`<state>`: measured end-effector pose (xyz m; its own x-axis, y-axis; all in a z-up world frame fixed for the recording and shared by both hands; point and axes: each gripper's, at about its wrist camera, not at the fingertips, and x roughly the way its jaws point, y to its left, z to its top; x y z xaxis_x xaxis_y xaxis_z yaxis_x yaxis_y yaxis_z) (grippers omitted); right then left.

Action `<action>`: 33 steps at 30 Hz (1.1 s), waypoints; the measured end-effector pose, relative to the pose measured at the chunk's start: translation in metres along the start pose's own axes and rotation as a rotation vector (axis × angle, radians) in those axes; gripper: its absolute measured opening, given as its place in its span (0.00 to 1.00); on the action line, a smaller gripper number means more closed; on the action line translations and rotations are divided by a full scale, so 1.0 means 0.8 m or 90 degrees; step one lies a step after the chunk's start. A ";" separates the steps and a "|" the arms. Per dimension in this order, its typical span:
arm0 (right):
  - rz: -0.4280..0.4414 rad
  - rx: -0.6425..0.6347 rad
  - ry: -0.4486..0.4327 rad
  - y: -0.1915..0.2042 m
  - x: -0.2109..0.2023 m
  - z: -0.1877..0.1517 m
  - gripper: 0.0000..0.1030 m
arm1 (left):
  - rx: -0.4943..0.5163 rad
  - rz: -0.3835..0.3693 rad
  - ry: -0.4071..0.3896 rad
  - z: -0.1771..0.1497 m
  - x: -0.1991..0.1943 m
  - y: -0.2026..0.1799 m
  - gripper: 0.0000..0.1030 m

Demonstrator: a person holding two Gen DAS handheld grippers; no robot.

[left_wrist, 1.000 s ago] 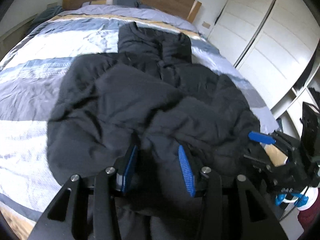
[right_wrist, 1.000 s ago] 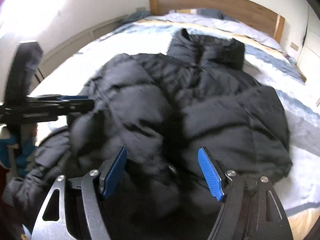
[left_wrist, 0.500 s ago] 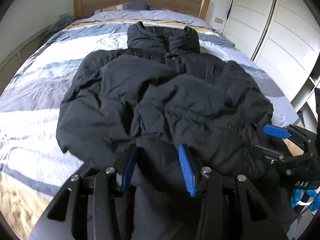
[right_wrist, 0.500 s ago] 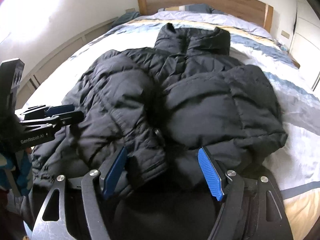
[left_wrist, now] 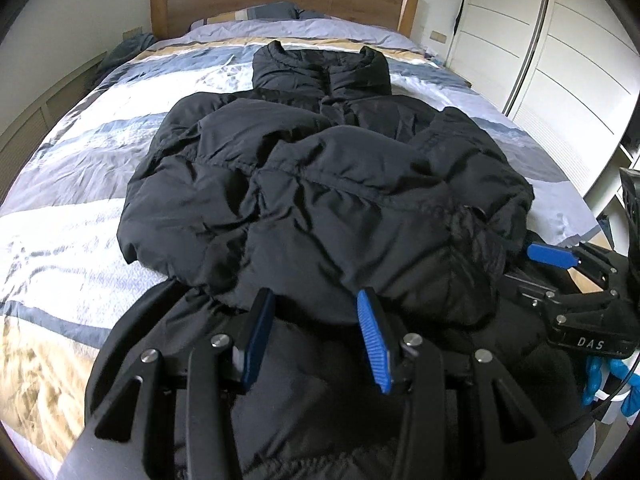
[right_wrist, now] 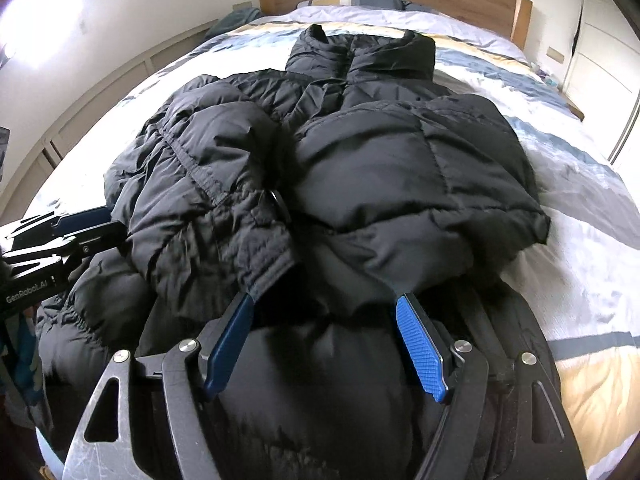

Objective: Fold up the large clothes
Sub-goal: 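Release the sleeve with the left gripper and press it flat, then grasp the coat hem with both grippers and lift it toward the hood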

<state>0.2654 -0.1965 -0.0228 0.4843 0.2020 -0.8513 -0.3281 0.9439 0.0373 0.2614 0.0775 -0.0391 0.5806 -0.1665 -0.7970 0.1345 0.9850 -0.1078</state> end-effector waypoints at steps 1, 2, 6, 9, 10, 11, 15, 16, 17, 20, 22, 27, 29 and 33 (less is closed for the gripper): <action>0.001 0.004 -0.001 -0.002 -0.004 -0.003 0.71 | 0.002 -0.002 0.003 -0.002 -0.002 -0.001 0.40; 0.001 0.007 -0.002 -0.003 -0.006 -0.005 0.71 | 0.003 -0.002 0.004 -0.003 -0.003 -0.003 0.40; -0.003 0.018 -0.008 -0.013 -0.017 -0.015 0.71 | 0.008 0.001 0.009 -0.008 -0.009 -0.006 0.40; -0.002 0.038 -0.013 -0.024 -0.025 -0.020 0.71 | 0.007 0.003 0.009 -0.009 -0.013 -0.009 0.40; -0.001 0.043 -0.017 -0.027 -0.028 -0.020 0.71 | 0.005 0.004 0.008 -0.008 -0.015 -0.009 0.40; -0.001 0.047 -0.022 -0.029 -0.032 -0.020 0.71 | 0.004 0.004 0.007 -0.007 -0.017 -0.009 0.40; 0.008 0.048 -0.045 -0.031 -0.047 -0.017 0.71 | 0.000 0.006 0.002 -0.005 -0.026 -0.010 0.40; 0.011 0.048 -0.051 -0.031 -0.050 -0.017 0.71 | -0.004 0.004 0.000 -0.005 -0.029 -0.009 0.40; 0.014 0.049 -0.054 -0.031 -0.052 -0.017 0.71 | -0.008 0.001 -0.001 -0.005 -0.032 -0.008 0.40; 0.024 0.058 -0.061 -0.037 -0.054 -0.020 0.71 | -0.028 -0.010 -0.001 -0.003 -0.035 -0.001 0.40; 0.028 0.068 -0.061 -0.045 -0.053 -0.023 0.71 | -0.041 -0.014 0.001 -0.001 -0.035 0.006 0.40; 0.027 0.096 -0.065 -0.075 -0.051 -0.025 0.71 | -0.050 -0.006 0.020 0.016 -0.030 0.018 0.40; 0.023 0.106 -0.070 -0.089 -0.053 -0.022 0.71 | -0.066 -0.006 0.028 0.025 -0.026 0.026 0.40; 0.011 0.116 -0.077 -0.113 -0.055 -0.009 0.71 | -0.097 -0.025 0.028 0.048 -0.019 0.046 0.40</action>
<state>0.2681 -0.2929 0.0078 0.5774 0.2385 -0.7808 -0.1906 0.9693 0.1551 0.2888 0.1143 -0.0080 0.5407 -0.2069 -0.8154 0.0313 0.9736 -0.2262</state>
